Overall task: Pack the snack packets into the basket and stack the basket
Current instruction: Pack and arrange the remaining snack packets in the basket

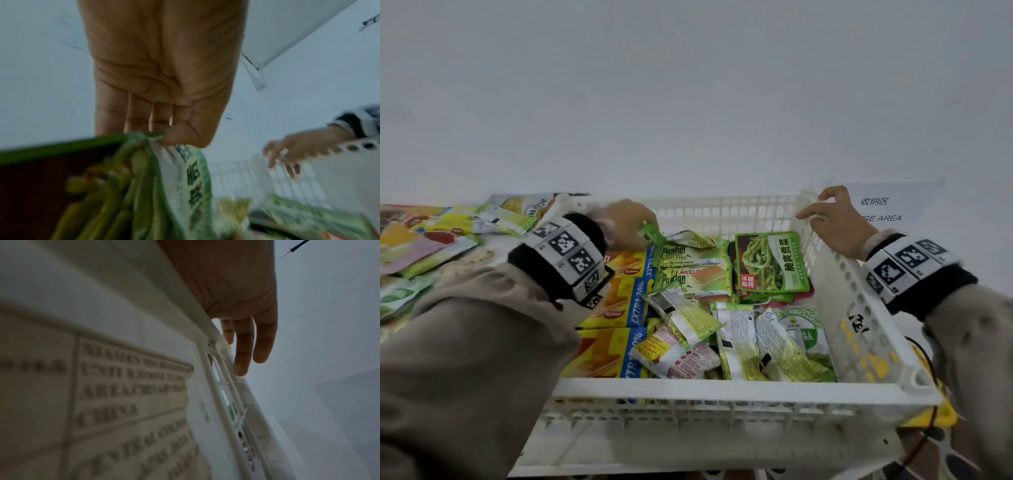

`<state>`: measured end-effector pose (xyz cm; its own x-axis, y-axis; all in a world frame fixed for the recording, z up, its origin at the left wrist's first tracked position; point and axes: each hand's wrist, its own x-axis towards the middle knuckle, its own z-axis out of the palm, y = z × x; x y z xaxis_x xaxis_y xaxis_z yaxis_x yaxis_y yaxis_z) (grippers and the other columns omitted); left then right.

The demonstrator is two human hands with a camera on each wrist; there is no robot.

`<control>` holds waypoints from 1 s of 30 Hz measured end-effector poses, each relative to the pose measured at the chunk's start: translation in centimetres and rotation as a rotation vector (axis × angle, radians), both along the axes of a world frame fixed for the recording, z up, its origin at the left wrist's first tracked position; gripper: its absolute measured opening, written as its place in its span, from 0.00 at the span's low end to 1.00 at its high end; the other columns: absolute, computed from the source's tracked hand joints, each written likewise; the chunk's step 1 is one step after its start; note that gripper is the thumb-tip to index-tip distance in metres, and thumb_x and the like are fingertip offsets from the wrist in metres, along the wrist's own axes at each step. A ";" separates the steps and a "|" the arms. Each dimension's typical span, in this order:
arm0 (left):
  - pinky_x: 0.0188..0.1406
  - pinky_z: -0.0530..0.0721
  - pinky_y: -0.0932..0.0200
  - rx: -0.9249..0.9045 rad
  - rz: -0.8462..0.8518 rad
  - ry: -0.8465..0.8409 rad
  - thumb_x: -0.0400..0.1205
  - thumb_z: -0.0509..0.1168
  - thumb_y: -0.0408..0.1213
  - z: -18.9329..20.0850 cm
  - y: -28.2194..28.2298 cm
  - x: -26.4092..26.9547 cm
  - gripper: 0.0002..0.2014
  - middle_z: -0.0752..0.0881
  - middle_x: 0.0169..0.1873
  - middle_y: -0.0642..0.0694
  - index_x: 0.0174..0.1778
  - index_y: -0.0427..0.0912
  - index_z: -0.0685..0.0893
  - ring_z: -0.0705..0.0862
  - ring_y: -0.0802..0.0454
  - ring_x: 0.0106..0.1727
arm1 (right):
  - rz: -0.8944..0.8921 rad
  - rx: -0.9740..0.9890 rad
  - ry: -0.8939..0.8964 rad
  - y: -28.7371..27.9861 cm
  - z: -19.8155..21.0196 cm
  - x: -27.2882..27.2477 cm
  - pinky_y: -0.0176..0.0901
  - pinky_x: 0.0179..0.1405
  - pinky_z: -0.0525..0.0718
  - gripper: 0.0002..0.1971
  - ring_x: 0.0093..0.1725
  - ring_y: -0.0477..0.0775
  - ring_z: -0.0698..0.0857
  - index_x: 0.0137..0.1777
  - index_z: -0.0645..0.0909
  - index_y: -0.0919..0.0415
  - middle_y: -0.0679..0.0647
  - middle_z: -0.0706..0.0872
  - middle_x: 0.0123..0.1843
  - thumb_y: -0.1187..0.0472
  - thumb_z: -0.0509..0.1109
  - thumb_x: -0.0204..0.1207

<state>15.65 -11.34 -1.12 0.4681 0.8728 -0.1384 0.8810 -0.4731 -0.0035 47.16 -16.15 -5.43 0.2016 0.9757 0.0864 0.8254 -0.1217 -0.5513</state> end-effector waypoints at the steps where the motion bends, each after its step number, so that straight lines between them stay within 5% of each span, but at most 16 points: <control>1: 0.43 0.75 0.61 0.032 0.033 -0.073 0.77 0.62 0.29 1.0 0.2 -0.6 0.18 0.83 0.56 0.42 0.63 0.41 0.79 0.76 0.53 0.47 | 0.000 -0.004 -0.005 0.0 0.0 0.0 0.46 0.45 0.77 0.15 0.34 0.54 0.77 0.60 0.81 0.58 0.54 0.58 0.73 0.66 0.54 0.82; 4: 0.39 0.79 0.56 0.113 0.112 -0.289 0.77 0.61 0.29 3.9 0.9 -2.0 0.16 0.84 0.51 0.39 0.61 0.37 0.80 0.80 0.46 0.44 | -0.006 -0.006 -0.016 0.0 0.0 0.0 0.44 0.44 0.74 0.15 0.34 0.54 0.77 0.60 0.81 0.59 0.54 0.58 0.73 0.66 0.54 0.82; 8: 0.46 0.86 0.46 0.130 0.183 -0.680 0.76 0.58 0.24 6.3 1.1 -1.9 0.14 0.82 0.42 0.37 0.55 0.38 0.80 0.81 0.39 0.45 | 0.002 0.006 -0.003 0.0 0.0 0.0 0.44 0.44 0.74 0.15 0.31 0.53 0.75 0.61 0.81 0.61 0.54 0.58 0.73 0.66 0.54 0.82; 12: 0.23 0.84 0.60 -0.102 0.190 -0.889 0.77 0.54 0.21 5.7 0.8 1.7 0.13 0.80 0.33 0.45 0.51 0.42 0.73 0.79 0.48 0.34 | -0.006 -0.002 -0.016 -0.2 0.1 -0.2 0.42 0.43 0.72 0.15 0.37 0.59 0.77 0.61 0.81 0.60 0.55 0.58 0.74 0.66 0.55 0.83; 17: 0.28 0.83 0.55 -0.232 0.129 -0.796 0.79 0.53 0.22 1.9 1.7 7.7 0.14 0.78 0.46 0.40 0.53 0.44 0.72 0.81 0.45 0.38 | 0.006 -0.006 -0.032 -0.2 0.2 -0.2 0.44 0.50 0.77 0.16 0.42 0.59 0.79 0.62 0.81 0.59 0.56 0.59 0.74 0.65 0.55 0.82; 23: 0.29 0.75 0.66 -0.111 -0.139 -0.447 0.82 0.50 0.24 -0.7 1.5 14.0 0.21 0.79 0.55 0.46 0.66 0.47 0.72 0.78 0.51 0.41 | 0.010 -0.011 -0.038 -0.3 0.3 -0.2 0.42 0.51 0.76 0.15 0.44 0.57 0.78 0.62 0.81 0.59 0.56 0.59 0.73 0.64 0.55 0.82; 27: 0.48 0.79 0.58 -0.062 -0.243 -0.300 0.77 0.57 0.22 -1.8 0.7 16.8 0.35 0.71 0.65 0.39 0.78 0.51 0.58 0.77 0.42 0.59 | 0.008 -0.009 -0.054 -0.3 0.3 -0.3 0.43 0.57 0.74 0.16 0.47 0.55 0.76 0.63 0.80 0.59 0.56 0.59 0.74 0.64 0.55 0.82; 30: 0.54 0.77 0.53 0.106 -0.312 -0.194 0.75 0.63 0.26 -2.5 -0.4 17.6 0.37 0.65 0.68 0.39 0.78 0.51 0.55 0.72 0.41 0.63 | 0.016 -0.005 -0.042 -0.3 0.2 -0.3 0.44 0.57 0.76 0.16 0.46 0.56 0.76 0.63 0.80 0.59 0.56 0.59 0.73 0.65 0.55 0.82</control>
